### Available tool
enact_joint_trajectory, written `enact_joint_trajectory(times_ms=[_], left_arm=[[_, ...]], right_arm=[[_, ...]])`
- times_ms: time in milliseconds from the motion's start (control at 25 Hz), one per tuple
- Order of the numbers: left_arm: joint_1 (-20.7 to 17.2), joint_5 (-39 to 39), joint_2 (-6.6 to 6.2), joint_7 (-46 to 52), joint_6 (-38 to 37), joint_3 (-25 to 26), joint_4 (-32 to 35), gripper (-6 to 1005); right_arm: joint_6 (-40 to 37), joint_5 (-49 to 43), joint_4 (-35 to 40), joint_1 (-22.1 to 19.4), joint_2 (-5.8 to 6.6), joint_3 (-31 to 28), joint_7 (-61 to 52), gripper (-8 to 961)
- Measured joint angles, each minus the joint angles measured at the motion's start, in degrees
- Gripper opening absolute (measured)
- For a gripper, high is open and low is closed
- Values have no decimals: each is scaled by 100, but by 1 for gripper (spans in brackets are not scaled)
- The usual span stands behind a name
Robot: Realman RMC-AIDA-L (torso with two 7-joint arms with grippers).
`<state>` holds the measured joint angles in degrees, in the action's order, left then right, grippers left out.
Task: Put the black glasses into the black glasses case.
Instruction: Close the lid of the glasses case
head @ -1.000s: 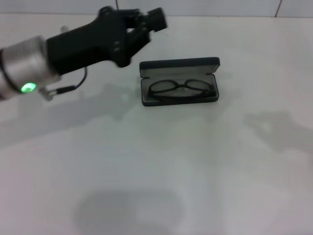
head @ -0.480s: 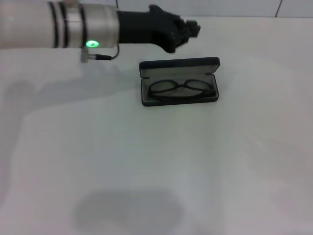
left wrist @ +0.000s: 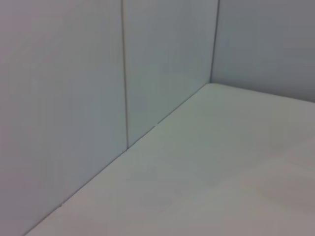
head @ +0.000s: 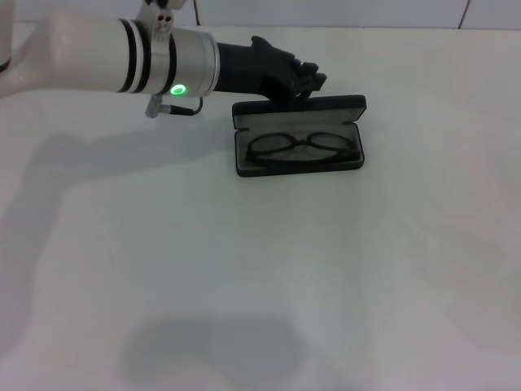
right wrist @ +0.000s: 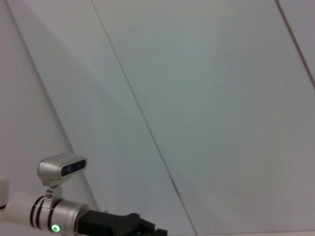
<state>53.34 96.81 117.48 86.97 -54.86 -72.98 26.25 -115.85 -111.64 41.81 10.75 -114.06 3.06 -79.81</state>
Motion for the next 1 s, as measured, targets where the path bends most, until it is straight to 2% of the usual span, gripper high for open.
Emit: enact_joint_trajectory(times_ms=[120, 400, 1000], left_arm=[[-7, 51, 51, -92, 252, -22, -104, 167], [0, 353, 201, -137, 658, -32, -192, 166], [-1, 379, 214, -137, 685, -31, -245, 163]], right_arm=[[72, -112, -94, 86, -5, 22, 50, 137], [288, -242, -247, 169, -38, 149, 143, 138], [460, -267, -400, 203, -38, 135, 168, 141]])
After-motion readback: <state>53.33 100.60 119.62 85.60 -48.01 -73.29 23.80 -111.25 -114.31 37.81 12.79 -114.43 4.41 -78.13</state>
